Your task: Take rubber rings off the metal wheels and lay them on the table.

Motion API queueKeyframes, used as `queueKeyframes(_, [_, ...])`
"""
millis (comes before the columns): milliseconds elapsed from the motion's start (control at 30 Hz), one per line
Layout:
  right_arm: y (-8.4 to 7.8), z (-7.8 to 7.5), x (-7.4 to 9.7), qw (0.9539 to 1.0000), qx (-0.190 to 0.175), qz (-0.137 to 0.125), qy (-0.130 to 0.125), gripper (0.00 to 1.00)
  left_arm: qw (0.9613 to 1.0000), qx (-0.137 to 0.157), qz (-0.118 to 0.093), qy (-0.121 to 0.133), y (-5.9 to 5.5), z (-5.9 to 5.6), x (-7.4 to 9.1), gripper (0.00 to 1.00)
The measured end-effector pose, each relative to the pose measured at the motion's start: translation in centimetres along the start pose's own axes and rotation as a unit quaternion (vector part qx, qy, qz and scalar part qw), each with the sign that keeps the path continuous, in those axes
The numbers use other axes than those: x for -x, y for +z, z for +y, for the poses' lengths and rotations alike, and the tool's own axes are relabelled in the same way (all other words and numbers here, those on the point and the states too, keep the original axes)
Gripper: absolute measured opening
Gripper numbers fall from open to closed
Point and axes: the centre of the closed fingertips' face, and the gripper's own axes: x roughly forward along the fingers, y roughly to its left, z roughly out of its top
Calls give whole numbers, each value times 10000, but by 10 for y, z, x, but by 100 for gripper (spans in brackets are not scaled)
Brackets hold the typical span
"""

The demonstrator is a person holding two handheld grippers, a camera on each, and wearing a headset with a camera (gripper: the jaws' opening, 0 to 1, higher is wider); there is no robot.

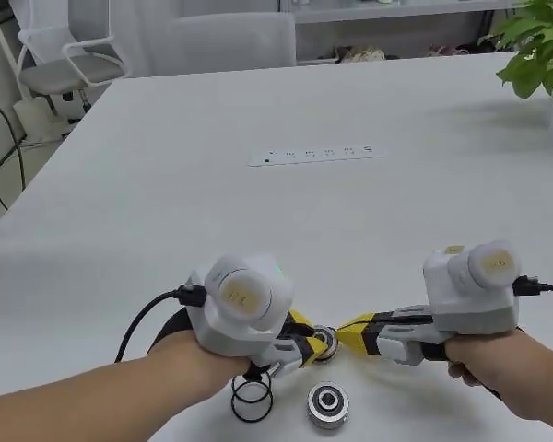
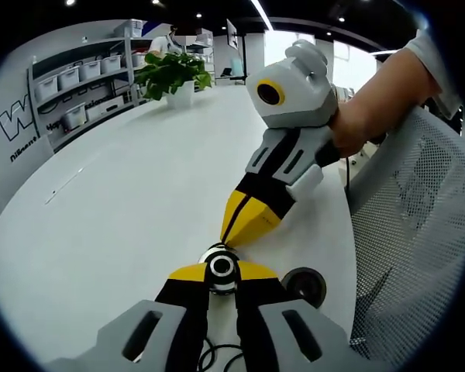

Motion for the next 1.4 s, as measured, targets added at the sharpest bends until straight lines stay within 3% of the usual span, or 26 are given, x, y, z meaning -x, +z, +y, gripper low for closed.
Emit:
queueKeyframes(200, [0,2,1,9999,-141,-10,55,0,10000,-12,7,1,0,-1,0,7])
queueKeyframes(1200, [2,16,-4,9997,-6,0,231,0,10000,-26,20,18,0,-1,0,7])
queueKeyframes(1267, [3,20,-5,9995,-28,-17,323,0,10000,-33,24,17,0,-1,0,7])
queueKeyframes(1333, [17,32,-7,9976,-107,-327,593,0,10000,-30,15,27,0,-1,0,7])
queueKeyframes(1400, [17,32,-7,9984,14,-227,515,0,10000,-23,9,35,0,-1,0,7])
